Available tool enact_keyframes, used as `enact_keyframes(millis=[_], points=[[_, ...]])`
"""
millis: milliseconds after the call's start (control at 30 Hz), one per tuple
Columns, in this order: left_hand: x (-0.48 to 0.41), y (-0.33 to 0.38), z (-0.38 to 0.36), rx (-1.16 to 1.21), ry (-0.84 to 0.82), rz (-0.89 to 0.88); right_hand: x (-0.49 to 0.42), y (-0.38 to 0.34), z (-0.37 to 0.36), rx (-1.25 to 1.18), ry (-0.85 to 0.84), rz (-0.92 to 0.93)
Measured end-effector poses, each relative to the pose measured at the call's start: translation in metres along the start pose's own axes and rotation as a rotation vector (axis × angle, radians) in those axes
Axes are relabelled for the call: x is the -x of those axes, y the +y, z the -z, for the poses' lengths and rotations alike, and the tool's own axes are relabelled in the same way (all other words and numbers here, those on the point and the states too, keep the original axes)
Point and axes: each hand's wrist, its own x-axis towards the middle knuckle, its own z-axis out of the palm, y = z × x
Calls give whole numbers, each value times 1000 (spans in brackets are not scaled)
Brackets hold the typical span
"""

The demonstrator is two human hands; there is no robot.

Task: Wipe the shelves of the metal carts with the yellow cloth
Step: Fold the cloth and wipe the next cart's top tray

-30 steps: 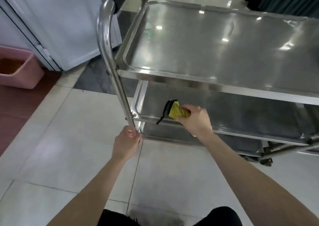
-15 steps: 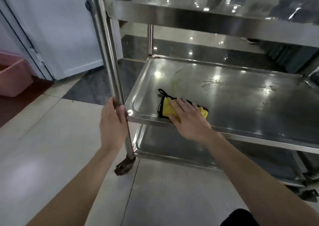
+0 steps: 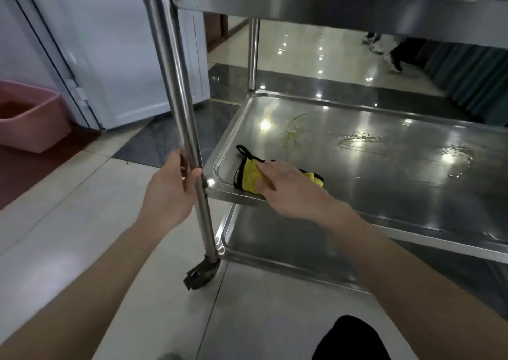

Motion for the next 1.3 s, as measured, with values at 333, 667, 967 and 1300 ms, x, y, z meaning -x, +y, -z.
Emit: enact_keyframes(millis=[333, 667, 967, 1300], points=[[-9, -4, 16, -7, -95, -66, -11, 12, -6, -128, -60, 155], [-10, 3, 24, 1, -108, -55, -123, 18, 5, 93, -15, 123], [-8, 2, 22, -15, -84, -27, -151, 33, 19, 15, -63, 100], [-6, 5, 23, -5, -91, -8, -66, 3, -2, 20, -99, 401]])
